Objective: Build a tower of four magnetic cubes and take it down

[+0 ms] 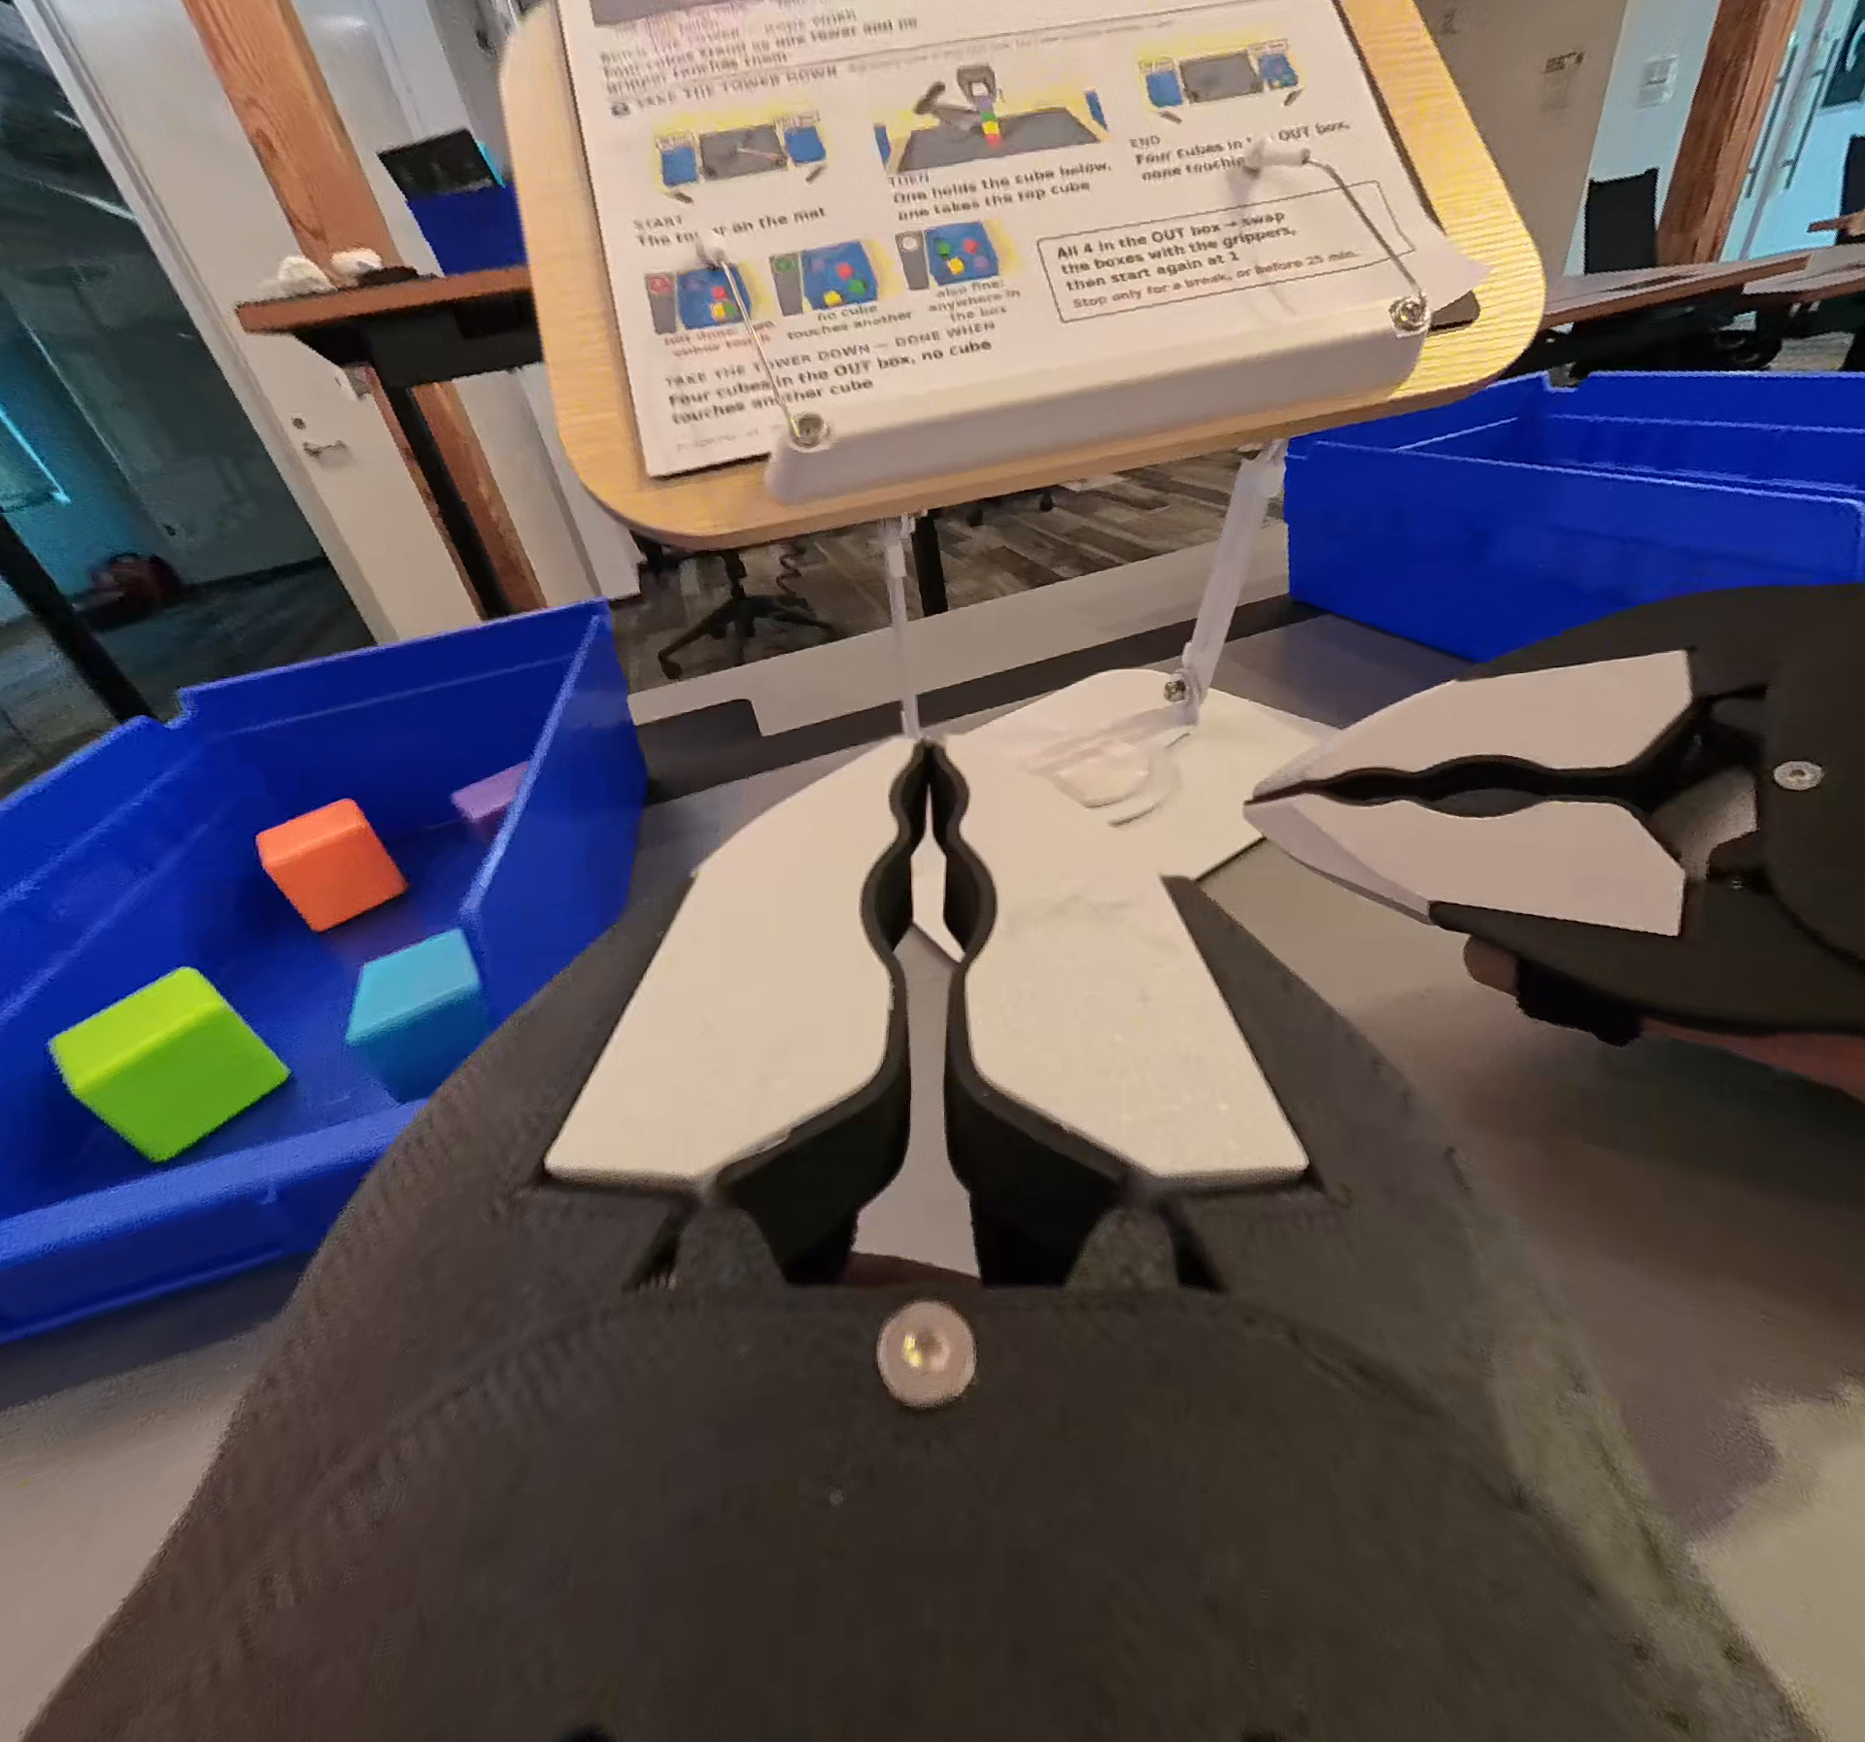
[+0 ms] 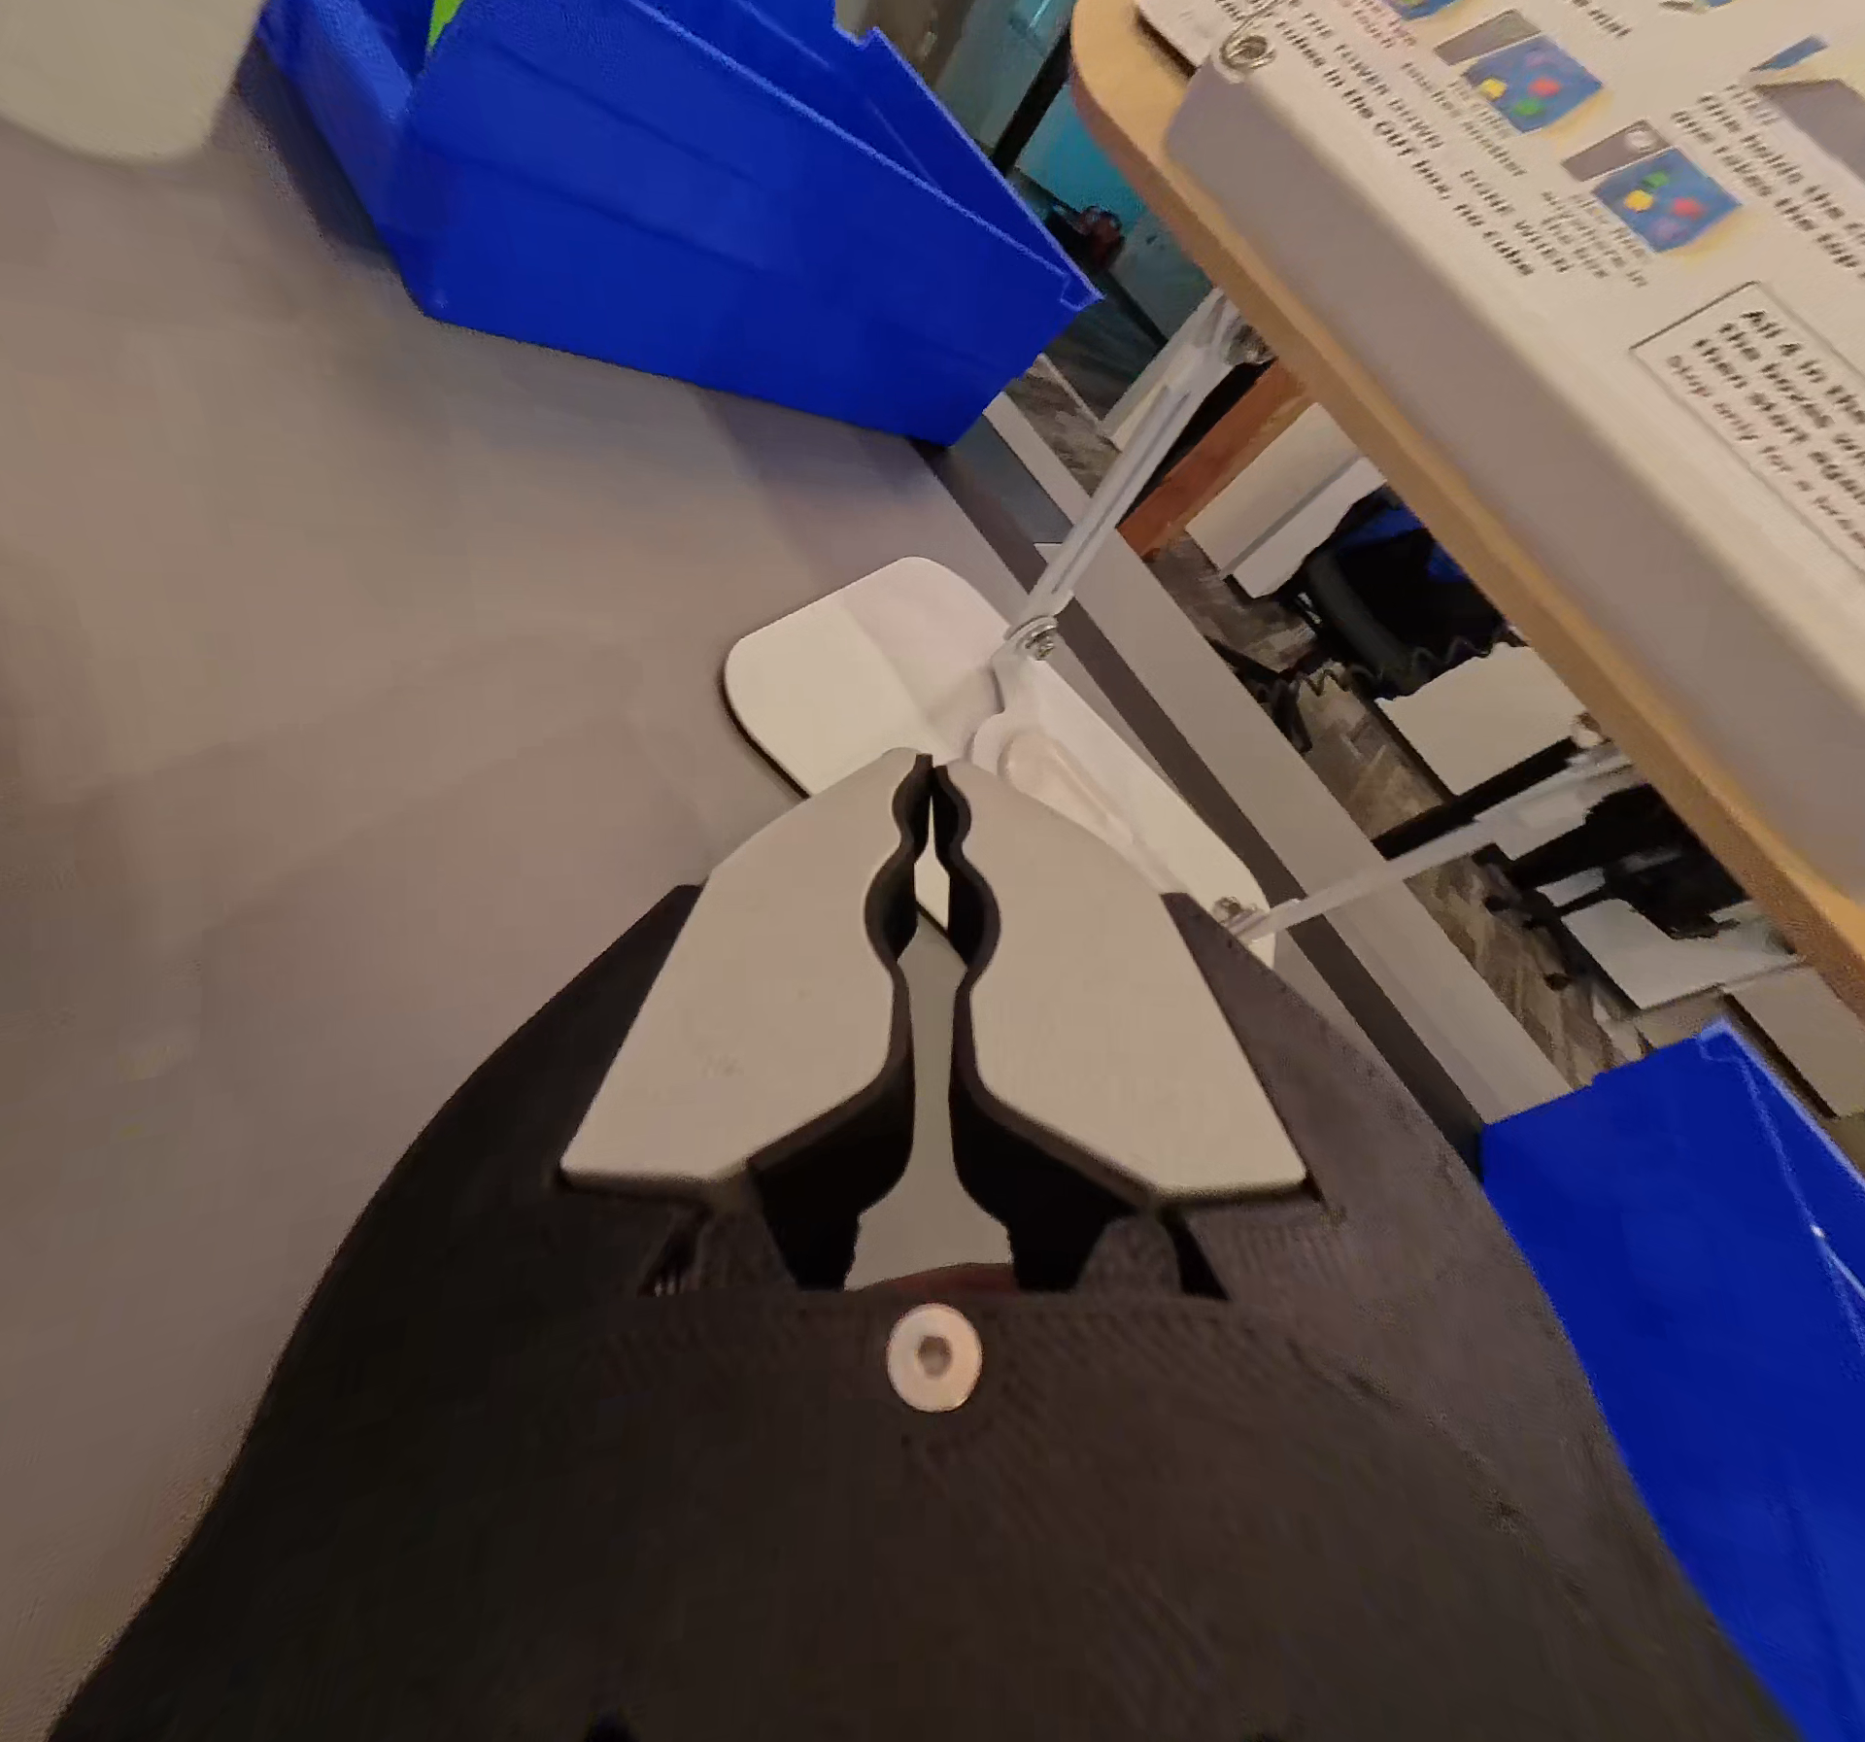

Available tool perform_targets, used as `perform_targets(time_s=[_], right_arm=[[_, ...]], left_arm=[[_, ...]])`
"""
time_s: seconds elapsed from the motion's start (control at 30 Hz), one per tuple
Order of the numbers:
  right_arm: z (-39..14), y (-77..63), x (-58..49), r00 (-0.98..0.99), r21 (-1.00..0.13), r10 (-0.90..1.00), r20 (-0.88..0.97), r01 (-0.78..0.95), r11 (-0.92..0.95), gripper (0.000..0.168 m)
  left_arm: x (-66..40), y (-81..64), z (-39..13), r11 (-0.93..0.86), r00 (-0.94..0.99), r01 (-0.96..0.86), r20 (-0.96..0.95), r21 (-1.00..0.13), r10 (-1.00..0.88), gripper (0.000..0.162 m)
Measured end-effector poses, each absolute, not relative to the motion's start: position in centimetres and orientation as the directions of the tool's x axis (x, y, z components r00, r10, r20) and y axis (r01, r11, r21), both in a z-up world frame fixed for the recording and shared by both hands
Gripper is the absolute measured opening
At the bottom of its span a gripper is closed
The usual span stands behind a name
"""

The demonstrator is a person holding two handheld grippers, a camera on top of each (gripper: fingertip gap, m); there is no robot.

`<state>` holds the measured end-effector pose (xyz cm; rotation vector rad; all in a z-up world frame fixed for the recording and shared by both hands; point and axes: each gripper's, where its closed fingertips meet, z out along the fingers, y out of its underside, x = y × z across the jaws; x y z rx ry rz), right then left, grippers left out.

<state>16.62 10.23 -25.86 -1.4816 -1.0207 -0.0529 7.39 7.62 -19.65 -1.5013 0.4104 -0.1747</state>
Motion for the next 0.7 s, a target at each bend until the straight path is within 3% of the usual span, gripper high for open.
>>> perform_targets(time_s=[0.7], right_arm=[[-26.7,7.4,17.8,0.543,-0.814,0.664,0.514,0.552,0.179,0.003]], left_arm=[[3.2,5.5,-21.2,0.079,0.958,-0.225,-0.235,-0.971,-0.161,0.0]])
